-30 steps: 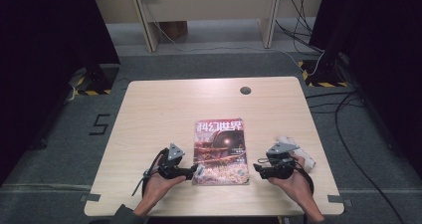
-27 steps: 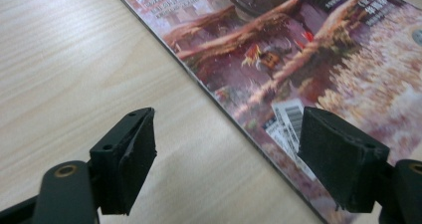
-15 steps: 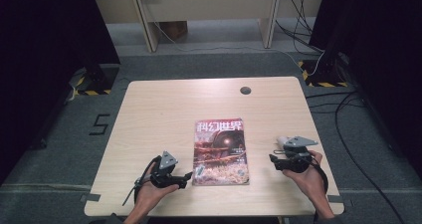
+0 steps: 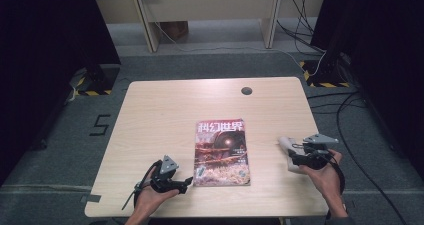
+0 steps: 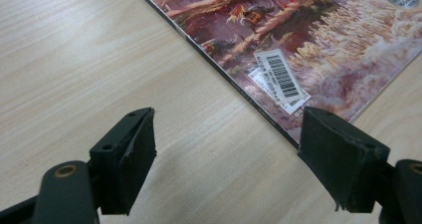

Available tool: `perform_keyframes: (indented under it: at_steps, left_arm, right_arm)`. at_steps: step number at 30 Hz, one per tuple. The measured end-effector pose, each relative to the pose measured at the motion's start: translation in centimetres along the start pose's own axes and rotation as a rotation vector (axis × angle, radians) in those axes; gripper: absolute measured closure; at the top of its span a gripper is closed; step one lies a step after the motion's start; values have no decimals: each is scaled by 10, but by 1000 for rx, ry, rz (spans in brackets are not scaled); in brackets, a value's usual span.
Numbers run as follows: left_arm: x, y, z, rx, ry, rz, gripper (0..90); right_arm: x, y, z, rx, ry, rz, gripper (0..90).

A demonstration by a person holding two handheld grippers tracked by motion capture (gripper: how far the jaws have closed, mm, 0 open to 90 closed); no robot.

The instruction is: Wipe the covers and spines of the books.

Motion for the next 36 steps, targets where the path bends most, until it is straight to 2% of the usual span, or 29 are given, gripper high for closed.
perform_keyframes:
  at_steps: [5, 9, 11, 13, 17, 21, 26, 31, 32, 36]
  left_arm:
    - [2, 1, 1, -4, -5, 4, 219]
    - [3, 2, 0, 3, -6, 7, 219]
    - [3, 2, 1, 3, -6, 8, 219]
    - [4, 2, 1, 1, -7, 9, 219]
    - [5, 2, 1, -5, -12, 11, 219]
    - [5, 1, 2, -6, -13, 11, 219]
    - [4, 1, 2, -8, -9, 10, 219]
    - [4, 1, 2, -6, -9, 10, 219]
    - [3, 1, 2, -6, -9, 10, 219]
    - [3, 1, 1, -6, -3, 9, 219]
  right_arm:
    - [2, -4, 6, -26, -5, -7, 424]
    - [-2, -9, 15, -78, 8, -42, 491]
    - [-3, -11, 16, -83, 10, -48, 514]
    - [-4, -15, 21, -102, 17, -67, 576]
    - [-2, -19, 25, -120, 35, -59, 648]
    - [-4, -26, 21, -114, 55, -76, 699]
    - [-21, -42, 7, -128, 109, -95, 710]
    - [-29, -53, -3, -127, 118, -110, 714]
    - [-32, -59, -10, -122, 112, -118, 712]
    - [-37, -69, -19, -120, 100, -124, 694]
Point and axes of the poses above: each handheld gripper's, and its own axes: y roughly backward along the jaws, z roughly out of its underside, x roughly to its right, the point moved 10 cm from there along -y, roughly forward along the jaws, and after that the axes turned 2 degrees about -z, right-handed, at the moved point
